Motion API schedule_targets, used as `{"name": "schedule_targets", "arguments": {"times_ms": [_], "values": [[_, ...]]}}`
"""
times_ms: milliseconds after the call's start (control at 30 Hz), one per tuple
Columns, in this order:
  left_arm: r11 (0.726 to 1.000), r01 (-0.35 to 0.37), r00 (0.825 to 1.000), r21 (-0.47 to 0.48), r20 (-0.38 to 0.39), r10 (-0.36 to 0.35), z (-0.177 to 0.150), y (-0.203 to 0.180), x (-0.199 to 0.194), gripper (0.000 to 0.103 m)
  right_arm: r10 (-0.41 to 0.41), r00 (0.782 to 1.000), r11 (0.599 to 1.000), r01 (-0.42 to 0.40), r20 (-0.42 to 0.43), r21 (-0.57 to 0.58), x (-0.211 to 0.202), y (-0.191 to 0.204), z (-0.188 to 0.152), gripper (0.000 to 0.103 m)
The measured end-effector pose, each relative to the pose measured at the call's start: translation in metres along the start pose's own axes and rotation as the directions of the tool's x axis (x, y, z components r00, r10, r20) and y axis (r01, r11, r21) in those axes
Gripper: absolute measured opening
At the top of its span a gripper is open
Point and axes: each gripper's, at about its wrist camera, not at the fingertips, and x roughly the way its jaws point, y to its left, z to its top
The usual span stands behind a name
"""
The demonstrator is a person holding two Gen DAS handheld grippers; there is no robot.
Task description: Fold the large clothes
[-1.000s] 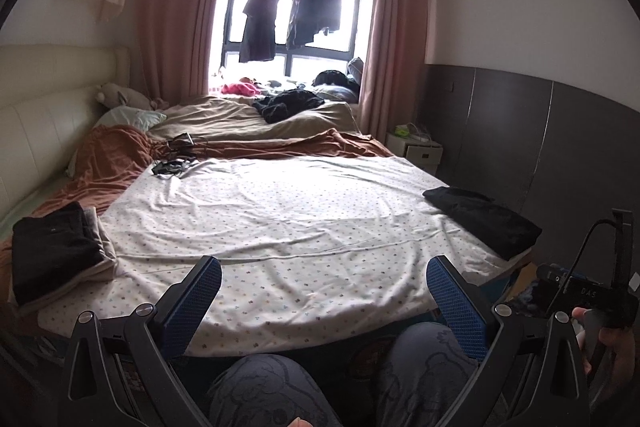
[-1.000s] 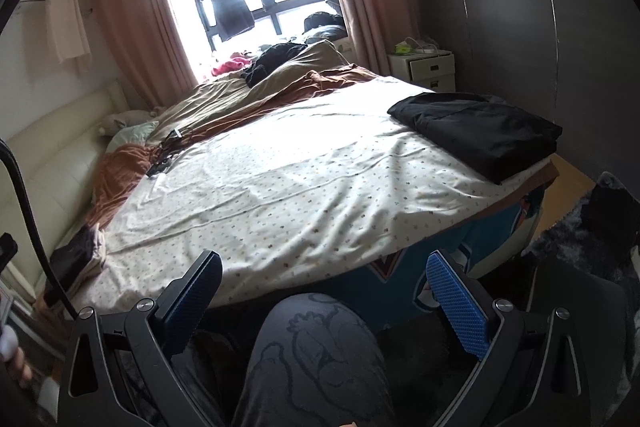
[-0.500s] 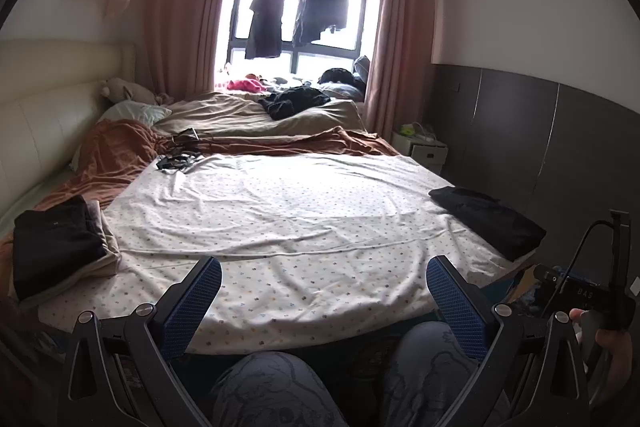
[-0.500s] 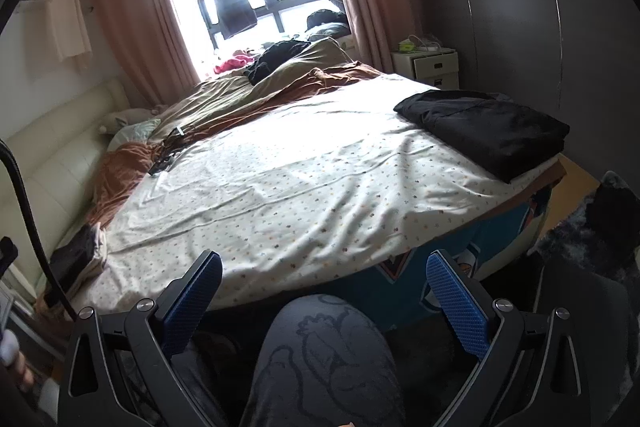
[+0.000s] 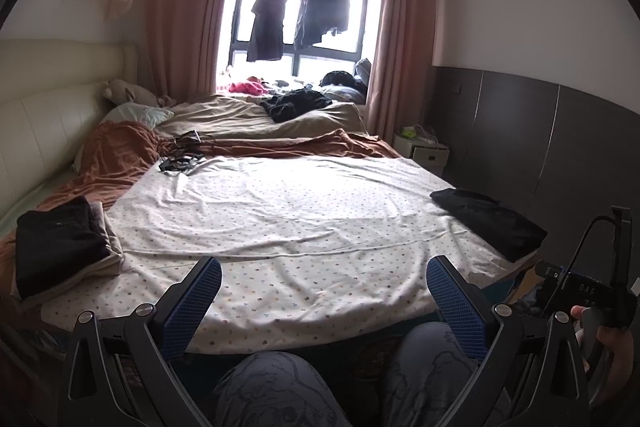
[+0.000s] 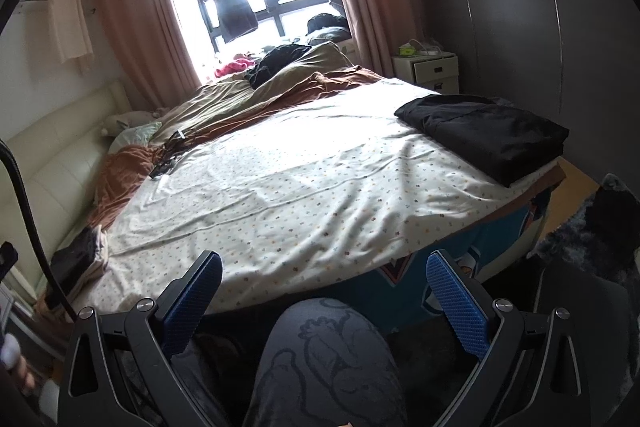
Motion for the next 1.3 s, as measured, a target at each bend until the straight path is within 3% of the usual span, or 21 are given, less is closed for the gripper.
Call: {"name": "schedule_targets", "arguments": {"times_ms": [1300], "values": [[0.999,-0.011,1.000,0.044,0.027,0.010,-0.003,-0.018,-0.011,0.103,-0.028,0.999,0.999,0.028,0.018,-0.023,-0.011,0.003,0.007,0.103]]}}
